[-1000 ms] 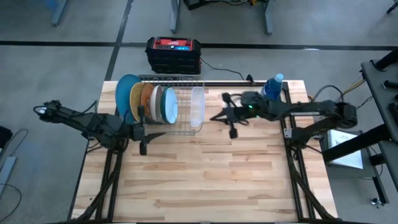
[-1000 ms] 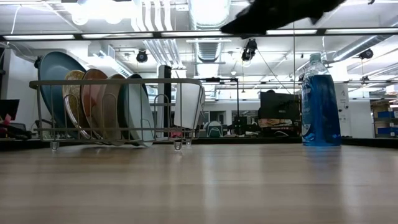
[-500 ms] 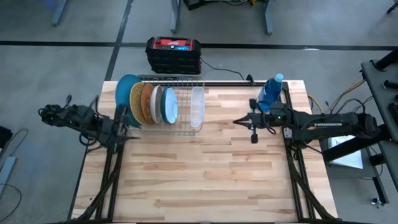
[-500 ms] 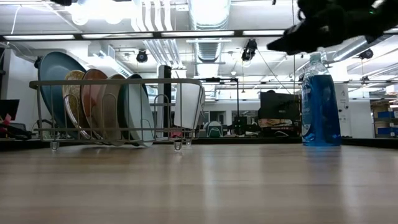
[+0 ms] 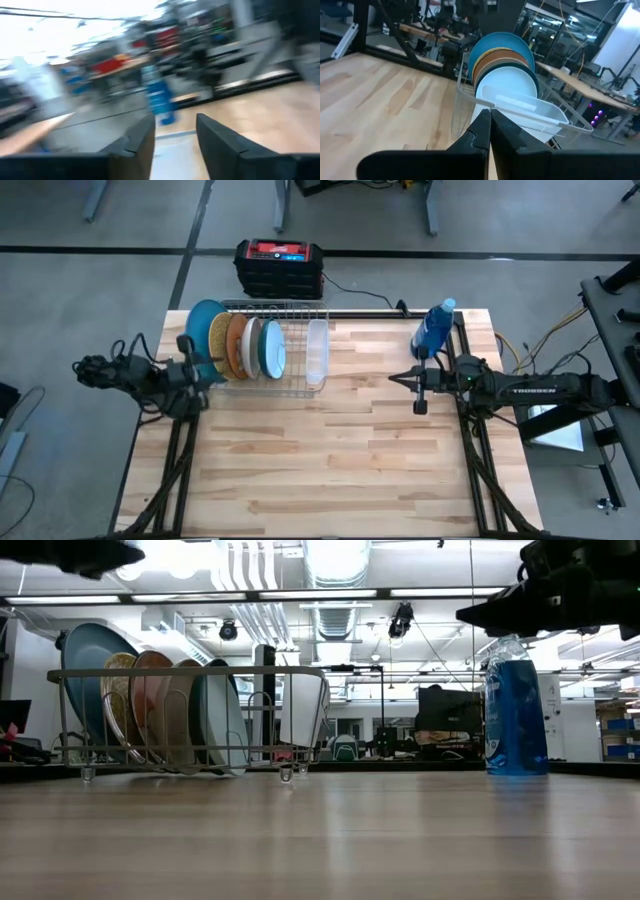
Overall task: Sort dishes
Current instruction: Return to Home Position
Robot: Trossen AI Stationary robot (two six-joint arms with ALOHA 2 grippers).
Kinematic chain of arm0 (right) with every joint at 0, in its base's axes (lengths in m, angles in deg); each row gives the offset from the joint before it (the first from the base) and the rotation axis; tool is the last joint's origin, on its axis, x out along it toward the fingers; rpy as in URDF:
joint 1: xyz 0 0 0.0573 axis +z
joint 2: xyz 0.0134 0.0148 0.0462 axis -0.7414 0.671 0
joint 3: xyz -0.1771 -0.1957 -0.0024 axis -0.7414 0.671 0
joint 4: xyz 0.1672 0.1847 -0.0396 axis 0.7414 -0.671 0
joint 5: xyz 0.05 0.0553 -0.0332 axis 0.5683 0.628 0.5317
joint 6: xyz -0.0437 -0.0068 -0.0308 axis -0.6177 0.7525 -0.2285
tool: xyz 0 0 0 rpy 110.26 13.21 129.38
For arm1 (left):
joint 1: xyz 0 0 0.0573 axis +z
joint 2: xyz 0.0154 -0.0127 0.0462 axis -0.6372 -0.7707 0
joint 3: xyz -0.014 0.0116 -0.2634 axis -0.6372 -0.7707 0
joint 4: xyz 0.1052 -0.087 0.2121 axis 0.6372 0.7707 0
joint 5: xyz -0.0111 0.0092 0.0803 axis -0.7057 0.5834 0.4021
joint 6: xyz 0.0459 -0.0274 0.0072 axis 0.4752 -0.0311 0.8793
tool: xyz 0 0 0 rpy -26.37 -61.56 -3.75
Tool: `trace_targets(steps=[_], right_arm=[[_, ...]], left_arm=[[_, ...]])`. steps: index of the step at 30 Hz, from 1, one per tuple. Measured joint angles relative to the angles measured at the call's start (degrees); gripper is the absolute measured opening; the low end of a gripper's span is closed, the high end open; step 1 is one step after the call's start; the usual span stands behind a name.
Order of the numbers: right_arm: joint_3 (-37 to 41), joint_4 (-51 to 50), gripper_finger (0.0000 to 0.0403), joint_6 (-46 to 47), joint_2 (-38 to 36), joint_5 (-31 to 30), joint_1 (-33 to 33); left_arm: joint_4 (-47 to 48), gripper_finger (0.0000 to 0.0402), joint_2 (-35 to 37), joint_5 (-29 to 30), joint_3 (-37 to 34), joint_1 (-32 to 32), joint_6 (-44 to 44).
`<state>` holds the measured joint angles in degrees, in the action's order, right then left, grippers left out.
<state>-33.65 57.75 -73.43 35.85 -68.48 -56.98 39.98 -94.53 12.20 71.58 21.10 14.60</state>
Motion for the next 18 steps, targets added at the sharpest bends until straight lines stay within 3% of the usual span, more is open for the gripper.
trace_targets(steps=[4, 9, 13, 18], right_arm=[[0.65, 0.17, 0.0, 1.24, -1.09, -0.02, 0.0], [0.67, 0.11, 0.0, 1.43, -1.06, -0.01, 0.0], [0.68, 0.19, 0.0, 1.37, -1.07, -0.02, 0.0], [0.69, 0.21, 0.0, 1.15, -1.05, -0.04, 0.0]], left_arm=[[-5.12, 0.0083, 2.24, 14.82, -3.75, -0.03, 5.25], [-16.59, 0.0009, 5.68, 17.63, -7.21, -0.06, 18.01], [-33.19, 0.0008, 8.43, 22.99, -9.43, -0.06, 32.81], [-54.5, 0.0001, 8.5, 39.07, -11.69, 0.22, 50.5]])
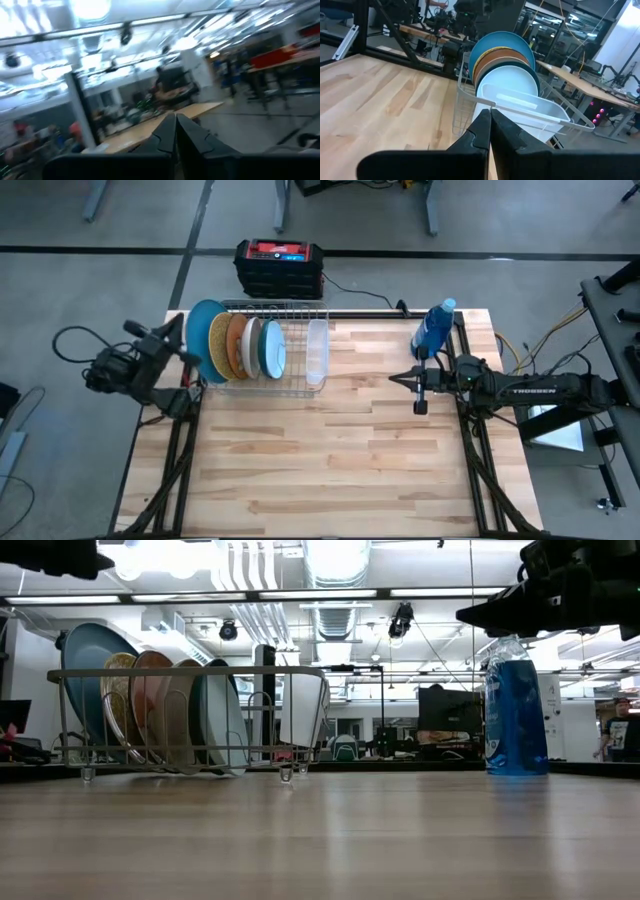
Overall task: Sort dishes
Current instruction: Return to Home Position
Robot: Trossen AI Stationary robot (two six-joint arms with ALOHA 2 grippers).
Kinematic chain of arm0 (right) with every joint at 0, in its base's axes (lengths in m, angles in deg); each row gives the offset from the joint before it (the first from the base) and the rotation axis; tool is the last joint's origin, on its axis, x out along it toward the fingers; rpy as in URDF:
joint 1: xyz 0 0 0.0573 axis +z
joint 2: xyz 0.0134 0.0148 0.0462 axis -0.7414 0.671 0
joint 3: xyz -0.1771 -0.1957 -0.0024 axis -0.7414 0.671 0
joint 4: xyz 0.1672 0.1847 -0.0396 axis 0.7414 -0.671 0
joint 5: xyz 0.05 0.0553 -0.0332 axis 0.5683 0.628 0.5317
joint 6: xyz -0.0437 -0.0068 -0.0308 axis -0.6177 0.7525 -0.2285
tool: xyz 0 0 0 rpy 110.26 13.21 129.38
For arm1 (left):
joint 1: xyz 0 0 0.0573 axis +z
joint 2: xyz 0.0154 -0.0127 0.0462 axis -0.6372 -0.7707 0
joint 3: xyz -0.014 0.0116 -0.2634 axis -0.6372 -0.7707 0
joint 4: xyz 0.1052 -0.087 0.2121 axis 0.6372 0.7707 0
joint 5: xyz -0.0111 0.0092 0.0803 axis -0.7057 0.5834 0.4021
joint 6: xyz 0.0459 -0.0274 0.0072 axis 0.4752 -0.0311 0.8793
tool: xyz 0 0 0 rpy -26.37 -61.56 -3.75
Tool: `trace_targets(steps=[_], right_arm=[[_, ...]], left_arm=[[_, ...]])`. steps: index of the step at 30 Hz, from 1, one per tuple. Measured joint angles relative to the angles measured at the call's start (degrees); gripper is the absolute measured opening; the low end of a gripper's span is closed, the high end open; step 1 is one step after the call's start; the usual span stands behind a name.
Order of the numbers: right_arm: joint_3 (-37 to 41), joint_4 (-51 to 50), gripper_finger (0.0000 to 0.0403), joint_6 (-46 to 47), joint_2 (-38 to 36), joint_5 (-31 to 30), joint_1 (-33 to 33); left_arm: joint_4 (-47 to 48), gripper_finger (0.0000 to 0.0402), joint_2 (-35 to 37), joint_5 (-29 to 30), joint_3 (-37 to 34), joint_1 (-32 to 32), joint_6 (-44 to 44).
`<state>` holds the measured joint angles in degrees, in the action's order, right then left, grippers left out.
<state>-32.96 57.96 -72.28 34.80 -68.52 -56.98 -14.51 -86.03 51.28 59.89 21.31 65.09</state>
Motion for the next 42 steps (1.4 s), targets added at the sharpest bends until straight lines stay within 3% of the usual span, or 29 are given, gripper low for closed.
trace_targets(steps=[5, 9, 22, 28, 33, 36, 38, 42], right_arm=[[0.0, 0.08, 0.0, -0.22, 0.02, -0.02, -0.04], [0.0, 0.09, 0.0, 0.13, 0.02, -0.02, -0.04], [0.5, -0.34, 0.0, 0.46, 0.04, 0.0, -0.02], [1.03, -0.33, 0.0, 0.48, 0.04, 0.0, -0.02], [1.05, -0.33, 0.0, 0.48, 0.04, 0.0, -0.02], [1.05, -0.33, 0.0, 0.48, 0.04, 0.0, -0.02], [1.05, -0.33, 0.0, 0.81, 0.04, 0.0, -0.02], [1.05, -0.33, 0.0, 0.92, 0.04, 0.0, -0.03]], left_arm=[[-13.78, 0.0, 0.0, 4.07, -2.66, 1.76, 10.32], [-21.12, 0.0, 0.0, 3.41, -4.17, 4.74, 14.96], [-22.21, 0.0, 0.0, 1.3, -8.13, 11.9, 26.52], [-22.16, 0.0, -0.04, -2.43, -10.73, 12.01, 35.84], [-22.17, 0.0, -0.03, -8.16, -10.21, 12.01, 38.16], [-22.27, 0.0, -0.05, -9.91, -8.49, 12.01, 45.31], [-24.09, 0.0, -0.07, -6.65, -6.51, 12.01, 53.05], [-34.45, 0.0, -0.04, 7.76, -0.78, 12.12, 62.98]])
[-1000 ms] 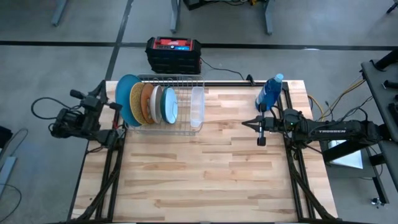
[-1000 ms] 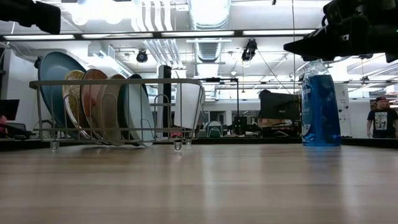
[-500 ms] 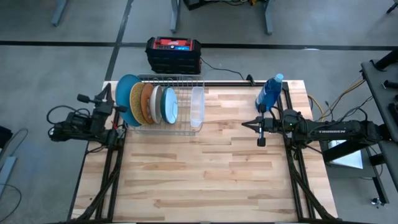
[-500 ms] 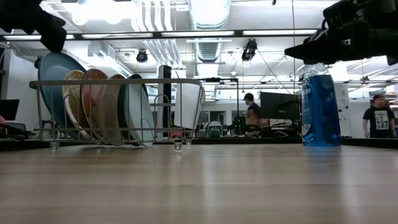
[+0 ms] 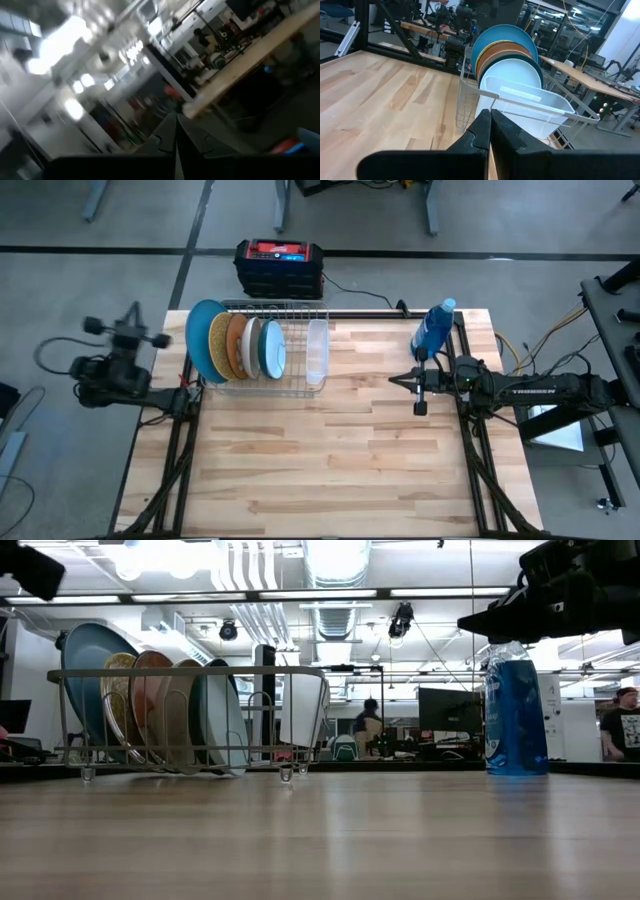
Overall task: Sort dishes
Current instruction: Return to Home Position
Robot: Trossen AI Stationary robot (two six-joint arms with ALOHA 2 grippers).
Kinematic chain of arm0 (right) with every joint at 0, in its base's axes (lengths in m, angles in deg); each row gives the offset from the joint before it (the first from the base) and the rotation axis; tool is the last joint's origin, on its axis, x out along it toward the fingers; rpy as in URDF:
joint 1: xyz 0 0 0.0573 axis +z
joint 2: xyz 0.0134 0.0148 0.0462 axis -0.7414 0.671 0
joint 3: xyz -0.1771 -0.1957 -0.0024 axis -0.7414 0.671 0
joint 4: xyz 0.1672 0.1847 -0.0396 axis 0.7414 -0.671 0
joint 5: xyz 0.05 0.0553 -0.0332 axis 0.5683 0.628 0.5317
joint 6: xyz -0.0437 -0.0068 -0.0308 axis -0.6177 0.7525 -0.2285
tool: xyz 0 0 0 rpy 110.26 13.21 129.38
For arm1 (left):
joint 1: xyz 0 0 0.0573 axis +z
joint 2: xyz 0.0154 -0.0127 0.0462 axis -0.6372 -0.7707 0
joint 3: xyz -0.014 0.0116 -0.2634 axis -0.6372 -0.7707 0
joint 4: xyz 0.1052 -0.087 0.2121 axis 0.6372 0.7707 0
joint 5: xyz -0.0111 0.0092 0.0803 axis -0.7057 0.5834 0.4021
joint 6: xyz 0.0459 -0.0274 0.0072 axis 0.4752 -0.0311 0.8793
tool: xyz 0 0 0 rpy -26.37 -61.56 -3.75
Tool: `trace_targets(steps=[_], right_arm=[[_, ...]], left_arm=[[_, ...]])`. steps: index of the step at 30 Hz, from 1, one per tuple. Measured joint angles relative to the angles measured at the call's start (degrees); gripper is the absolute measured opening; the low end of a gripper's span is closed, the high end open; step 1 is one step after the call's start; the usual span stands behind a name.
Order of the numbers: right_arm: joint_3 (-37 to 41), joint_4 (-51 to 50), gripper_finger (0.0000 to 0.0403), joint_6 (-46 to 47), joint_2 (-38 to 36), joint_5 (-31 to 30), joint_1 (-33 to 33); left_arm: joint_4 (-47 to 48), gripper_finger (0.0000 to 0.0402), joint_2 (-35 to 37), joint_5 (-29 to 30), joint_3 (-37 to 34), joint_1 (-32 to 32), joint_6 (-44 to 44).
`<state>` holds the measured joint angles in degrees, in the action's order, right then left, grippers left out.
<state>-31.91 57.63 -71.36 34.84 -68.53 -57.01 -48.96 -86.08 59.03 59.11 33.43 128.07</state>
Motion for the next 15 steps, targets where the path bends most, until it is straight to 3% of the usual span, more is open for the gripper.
trace_targets(steps=[3, 6, 15], right_arm=[[0.0, 0.0, 0.0, -0.04, 0.0, -0.19, -0.01], [0.01, 0.02, 0.0, -0.04, 0.0, -1.31, -0.01], [0.17, 0.0, 0.0, -0.02, 0.0, -1.46, -0.01]], left_arm=[[-12.05, 0.0, 0.0, 3.98, 3.5, -0.02, -1.49], [-15.9, 0.0, -0.03, 5.22, 3.54, -0.21, 1.32], [-15.53, 0.0, -0.09, -6.37, -10.58, -0.02, 1.55]])
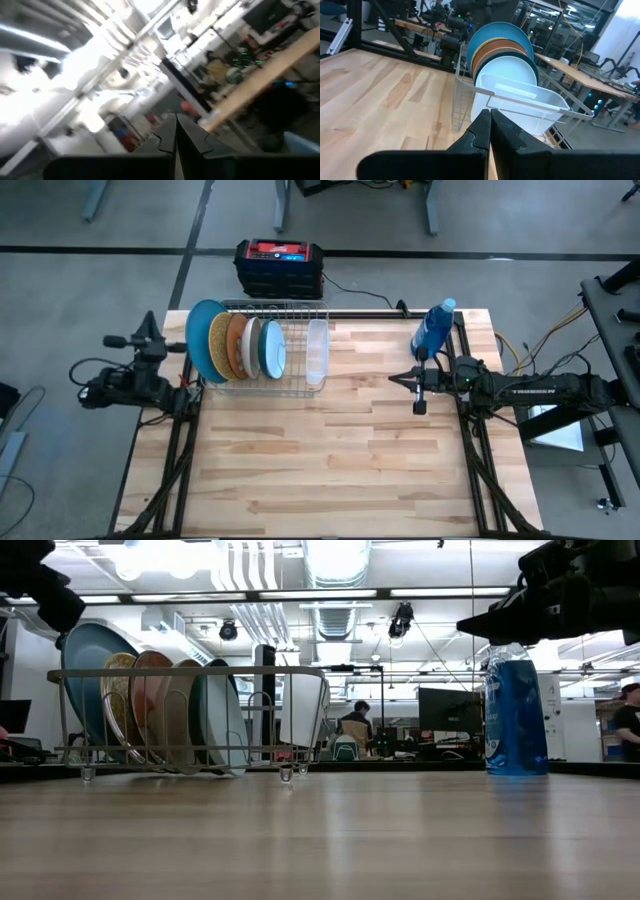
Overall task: Sort dishes
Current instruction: Return to Home Position
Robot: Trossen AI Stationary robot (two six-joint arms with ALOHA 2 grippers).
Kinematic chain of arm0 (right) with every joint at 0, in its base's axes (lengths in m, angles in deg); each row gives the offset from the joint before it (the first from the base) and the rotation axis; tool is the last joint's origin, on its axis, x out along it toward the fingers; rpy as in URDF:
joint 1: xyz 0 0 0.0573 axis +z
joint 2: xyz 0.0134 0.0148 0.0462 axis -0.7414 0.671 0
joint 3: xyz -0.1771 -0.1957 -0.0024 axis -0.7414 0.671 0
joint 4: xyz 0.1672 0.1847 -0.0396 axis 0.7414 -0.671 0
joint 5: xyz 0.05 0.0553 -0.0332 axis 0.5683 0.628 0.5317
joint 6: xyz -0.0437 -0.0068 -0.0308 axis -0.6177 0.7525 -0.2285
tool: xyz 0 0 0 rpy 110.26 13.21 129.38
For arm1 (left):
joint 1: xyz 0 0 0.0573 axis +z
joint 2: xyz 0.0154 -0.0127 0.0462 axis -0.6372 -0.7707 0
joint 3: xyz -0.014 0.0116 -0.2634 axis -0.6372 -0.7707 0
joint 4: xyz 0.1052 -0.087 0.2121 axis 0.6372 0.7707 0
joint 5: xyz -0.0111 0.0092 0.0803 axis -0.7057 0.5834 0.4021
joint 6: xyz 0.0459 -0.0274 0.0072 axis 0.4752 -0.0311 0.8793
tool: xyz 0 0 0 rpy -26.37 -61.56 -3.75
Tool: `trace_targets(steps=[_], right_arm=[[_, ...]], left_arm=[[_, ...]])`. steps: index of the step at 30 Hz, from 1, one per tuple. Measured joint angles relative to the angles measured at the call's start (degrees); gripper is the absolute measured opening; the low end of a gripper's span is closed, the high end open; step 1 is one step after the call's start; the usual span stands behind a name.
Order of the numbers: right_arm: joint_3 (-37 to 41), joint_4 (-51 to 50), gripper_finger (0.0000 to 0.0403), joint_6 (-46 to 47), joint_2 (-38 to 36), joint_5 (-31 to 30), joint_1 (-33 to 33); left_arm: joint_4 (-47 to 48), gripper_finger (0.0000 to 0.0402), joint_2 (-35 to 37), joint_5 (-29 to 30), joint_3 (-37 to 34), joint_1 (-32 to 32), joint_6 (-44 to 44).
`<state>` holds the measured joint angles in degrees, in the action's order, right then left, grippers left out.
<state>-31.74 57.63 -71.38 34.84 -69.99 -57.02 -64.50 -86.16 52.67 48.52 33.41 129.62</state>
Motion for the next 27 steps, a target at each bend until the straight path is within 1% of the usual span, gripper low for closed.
trace_targets(steps=[1, 3, 6, 11, 19, 20, 22, 24, 27], right_arm=[[0.0, 0.0, 0.0, 0.0, 0.0, 0.0, 0.0], [0.0, -0.02, 0.0, 0.26, 0.0, 0.0, 0.0], [0.02, -0.22, 0.0, 0.39, 0.03, 0.0, 0.04], [0.02, -1.27, 0.0, 0.42, 0.41, 0.0, 0.04], [0.02, -1.31, 0.0, 0.66, 1.82, 0.02, 0.04], [0.02, -1.31, 0.0, 0.68, 2.09, 0.02, 0.04], [0.02, -1.31, 0.0, 0.66, 2.58, 0.04, 0.04], [0.02, -1.29, 0.0, 0.63, 3.01, 0.04, 0.04], [0.02, -1.29, 0.0, 0.66, 3.39, 0.04, 0.04]], left_arm=[[-1.89, 0.0, 0.0, -1.42, -1.23, 0.2, 1.94], [-2.7, 0.0, 0.04, -4.03, -2.15, 0.78, 4.79], [-2.74, 0.0, 0.0, -5.74, -1.94, 1.31, 5.37], [-2.7, 0.0, 0.02, -1.17, -1.73, 1.31, 5.58], [-2.68, 0.0, 0.04, -0.04, -1.84, 1.42, 5.37], [-2.71, 0.0, 0.04, 1.27, -1.84, 1.42, 4.85], [-2.72, 0.0, 0.04, 6.16, -1.92, 1.41, 2.78], [-2.77, 0.0, 0.04, 9.59, -1.93, 1.42, 0.69], [-2.78, 0.0, 0.04, 10.45, -2.21, 1.42, -0.28]])
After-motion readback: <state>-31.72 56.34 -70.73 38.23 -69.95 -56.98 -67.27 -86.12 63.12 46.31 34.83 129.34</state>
